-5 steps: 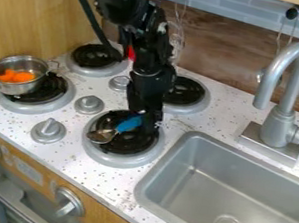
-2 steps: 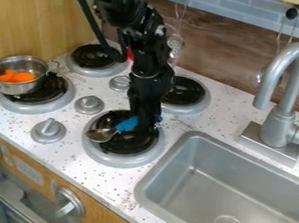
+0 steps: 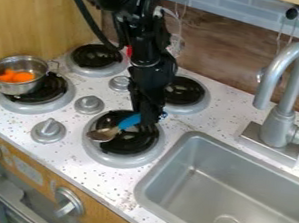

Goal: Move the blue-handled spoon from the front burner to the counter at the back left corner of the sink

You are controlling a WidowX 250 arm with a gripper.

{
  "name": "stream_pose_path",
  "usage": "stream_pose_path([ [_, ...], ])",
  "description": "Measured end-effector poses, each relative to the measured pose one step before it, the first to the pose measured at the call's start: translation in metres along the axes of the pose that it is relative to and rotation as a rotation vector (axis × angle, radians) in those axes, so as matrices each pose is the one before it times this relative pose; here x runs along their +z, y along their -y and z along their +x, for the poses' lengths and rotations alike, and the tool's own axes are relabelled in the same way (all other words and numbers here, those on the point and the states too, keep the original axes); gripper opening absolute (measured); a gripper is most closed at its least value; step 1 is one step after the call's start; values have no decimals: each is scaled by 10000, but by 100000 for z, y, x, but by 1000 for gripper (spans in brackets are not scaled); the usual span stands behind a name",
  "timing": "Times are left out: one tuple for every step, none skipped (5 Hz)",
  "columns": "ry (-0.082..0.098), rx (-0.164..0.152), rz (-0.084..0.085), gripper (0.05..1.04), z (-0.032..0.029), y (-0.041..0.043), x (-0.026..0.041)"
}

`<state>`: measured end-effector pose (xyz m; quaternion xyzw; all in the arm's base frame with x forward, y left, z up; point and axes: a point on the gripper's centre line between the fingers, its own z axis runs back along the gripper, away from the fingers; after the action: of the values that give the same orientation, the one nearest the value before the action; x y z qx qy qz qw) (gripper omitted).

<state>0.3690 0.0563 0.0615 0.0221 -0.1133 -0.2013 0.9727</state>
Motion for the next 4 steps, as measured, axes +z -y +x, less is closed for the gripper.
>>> stream_pose_path([
  [316,-296,-40,447,2631,1530,1278],
  [834,412,183,447,3418,548,1802],
  [493,726,160,447,2367,341,-1009],
  [111,844,225,447,1191,289,-2398],
])
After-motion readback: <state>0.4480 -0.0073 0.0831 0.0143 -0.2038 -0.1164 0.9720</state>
